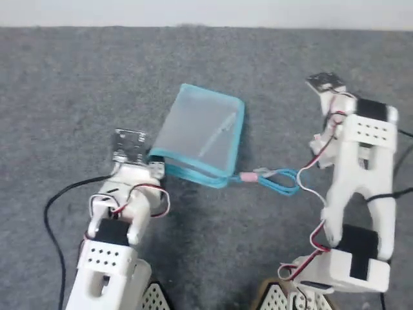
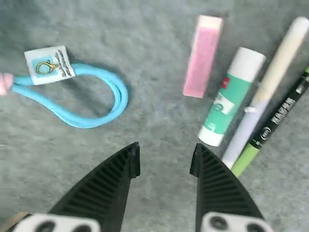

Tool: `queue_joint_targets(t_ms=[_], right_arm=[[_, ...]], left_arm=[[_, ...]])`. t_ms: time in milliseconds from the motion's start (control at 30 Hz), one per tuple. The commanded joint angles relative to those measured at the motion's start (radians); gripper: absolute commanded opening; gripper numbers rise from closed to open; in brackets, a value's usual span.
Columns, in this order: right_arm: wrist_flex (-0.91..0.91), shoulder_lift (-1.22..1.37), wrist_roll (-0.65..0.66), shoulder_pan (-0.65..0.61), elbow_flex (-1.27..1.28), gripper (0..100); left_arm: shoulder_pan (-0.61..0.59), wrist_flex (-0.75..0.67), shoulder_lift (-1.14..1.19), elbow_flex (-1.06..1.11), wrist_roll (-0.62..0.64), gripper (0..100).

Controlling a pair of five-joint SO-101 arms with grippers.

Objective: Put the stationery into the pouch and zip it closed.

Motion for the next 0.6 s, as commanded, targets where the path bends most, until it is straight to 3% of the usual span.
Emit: queue_joint_targets(t_ms=[0, 133, 267, 567], right_arm=[[-0.016, -0.036, 0.041, 0.044, -0.006, 17.3], [-0.016, -0.035, 0.08, 0.116, -0.005, 17.3], [-0.016, 0.001, 0.155, 0.173, -0.009, 17.3], [-0.125, 0.128, 0.27, 0.328, -0.012, 17.3]], left_arm=[[0.095, 0.012, -0.018, -0.033, -0.041, 1], [-0.077, 0.014, -0.011, -0.062, 0.021, 1], [0.021, 0.037, -0.018, -0.028, -0.058, 1], [-0.026, 0.037, -0.017, -0.024, -0.04, 1]])
